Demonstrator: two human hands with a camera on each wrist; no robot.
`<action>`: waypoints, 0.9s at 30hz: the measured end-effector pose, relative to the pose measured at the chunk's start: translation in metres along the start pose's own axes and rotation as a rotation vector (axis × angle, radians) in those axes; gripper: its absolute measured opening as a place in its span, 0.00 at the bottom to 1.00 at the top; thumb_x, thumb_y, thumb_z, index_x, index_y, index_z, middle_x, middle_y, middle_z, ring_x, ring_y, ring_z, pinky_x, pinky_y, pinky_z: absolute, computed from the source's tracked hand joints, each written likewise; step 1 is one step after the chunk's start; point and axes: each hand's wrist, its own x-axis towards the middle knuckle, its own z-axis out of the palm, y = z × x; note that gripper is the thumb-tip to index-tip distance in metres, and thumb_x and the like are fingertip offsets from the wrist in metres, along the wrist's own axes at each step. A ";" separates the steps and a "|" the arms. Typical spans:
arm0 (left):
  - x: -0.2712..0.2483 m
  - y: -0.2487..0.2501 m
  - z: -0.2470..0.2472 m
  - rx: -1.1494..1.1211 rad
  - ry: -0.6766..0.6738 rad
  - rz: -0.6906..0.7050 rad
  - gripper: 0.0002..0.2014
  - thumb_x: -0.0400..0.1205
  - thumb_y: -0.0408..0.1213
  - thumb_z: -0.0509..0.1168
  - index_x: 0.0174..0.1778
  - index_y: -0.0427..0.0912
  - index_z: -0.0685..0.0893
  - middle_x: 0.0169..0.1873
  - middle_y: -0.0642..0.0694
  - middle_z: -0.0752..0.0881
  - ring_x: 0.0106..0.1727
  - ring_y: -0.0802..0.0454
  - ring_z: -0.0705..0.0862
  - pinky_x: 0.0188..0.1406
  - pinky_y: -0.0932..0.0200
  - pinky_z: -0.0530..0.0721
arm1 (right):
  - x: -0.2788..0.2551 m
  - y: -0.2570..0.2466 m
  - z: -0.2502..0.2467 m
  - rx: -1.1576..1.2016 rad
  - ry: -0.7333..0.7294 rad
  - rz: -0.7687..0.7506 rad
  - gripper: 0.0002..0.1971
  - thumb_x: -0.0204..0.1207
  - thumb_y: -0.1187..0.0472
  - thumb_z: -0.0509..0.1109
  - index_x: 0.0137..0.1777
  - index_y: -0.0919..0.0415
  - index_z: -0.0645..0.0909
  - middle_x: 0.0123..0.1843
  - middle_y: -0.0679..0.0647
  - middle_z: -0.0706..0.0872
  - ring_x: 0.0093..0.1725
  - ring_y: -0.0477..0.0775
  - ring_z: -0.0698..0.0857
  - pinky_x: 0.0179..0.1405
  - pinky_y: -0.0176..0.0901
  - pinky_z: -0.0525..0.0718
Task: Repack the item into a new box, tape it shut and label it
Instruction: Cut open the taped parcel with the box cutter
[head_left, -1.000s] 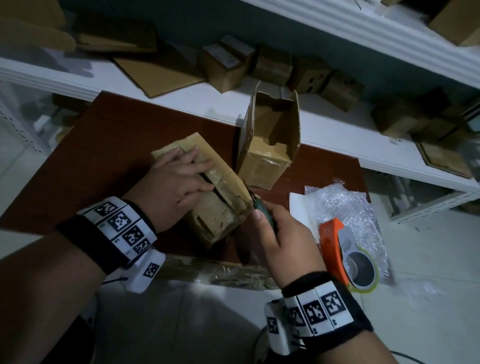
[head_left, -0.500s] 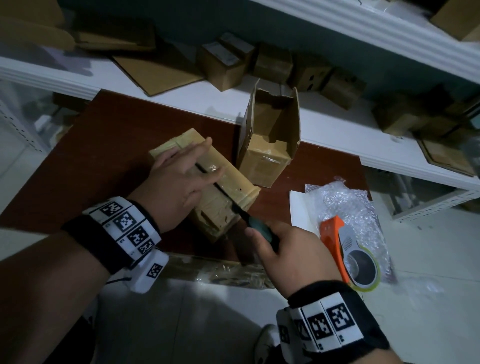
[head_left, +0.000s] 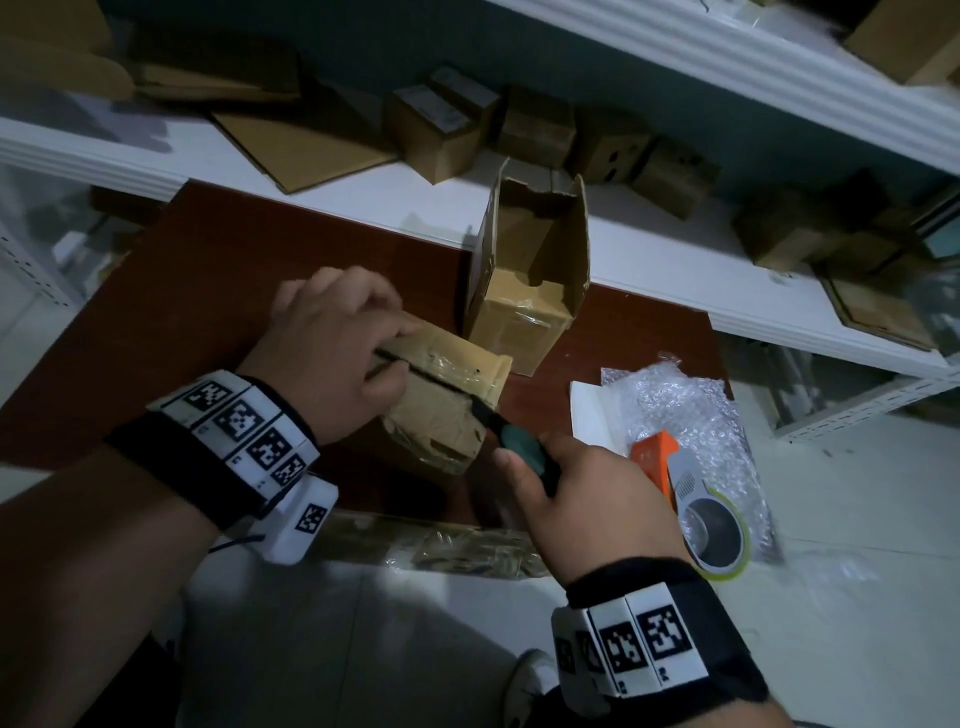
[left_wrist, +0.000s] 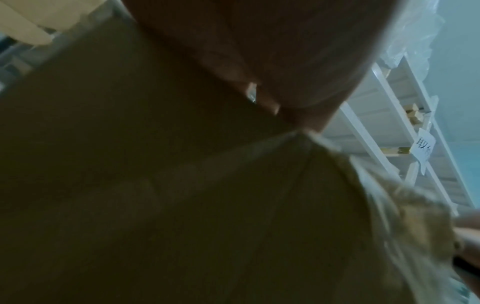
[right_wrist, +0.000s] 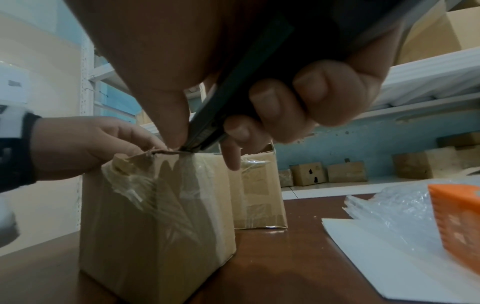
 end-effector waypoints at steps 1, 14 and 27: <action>0.001 0.000 0.002 -0.007 -0.028 0.020 0.25 0.75 0.53 0.61 0.70 0.61 0.79 0.76 0.53 0.72 0.79 0.52 0.64 0.78 0.42 0.60 | 0.000 0.000 0.000 -0.002 0.000 -0.001 0.25 0.80 0.27 0.53 0.54 0.45 0.78 0.33 0.46 0.76 0.46 0.57 0.87 0.33 0.47 0.78; 0.005 -0.009 -0.005 -0.041 -0.197 0.021 0.32 0.73 0.71 0.51 0.71 0.66 0.79 0.59 0.61 0.79 0.57 0.59 0.69 0.58 0.54 0.67 | -0.001 -0.006 -0.006 -0.061 -0.038 -0.029 0.27 0.81 0.28 0.51 0.71 0.39 0.75 0.48 0.47 0.90 0.50 0.54 0.88 0.40 0.48 0.85; 0.003 -0.007 -0.007 -0.010 -0.227 0.017 0.21 0.84 0.59 0.56 0.72 0.61 0.80 0.68 0.55 0.81 0.69 0.48 0.74 0.66 0.50 0.69 | 0.001 -0.003 -0.018 -0.074 -0.055 -0.045 0.27 0.80 0.27 0.51 0.67 0.41 0.77 0.41 0.47 0.86 0.48 0.54 0.88 0.36 0.47 0.82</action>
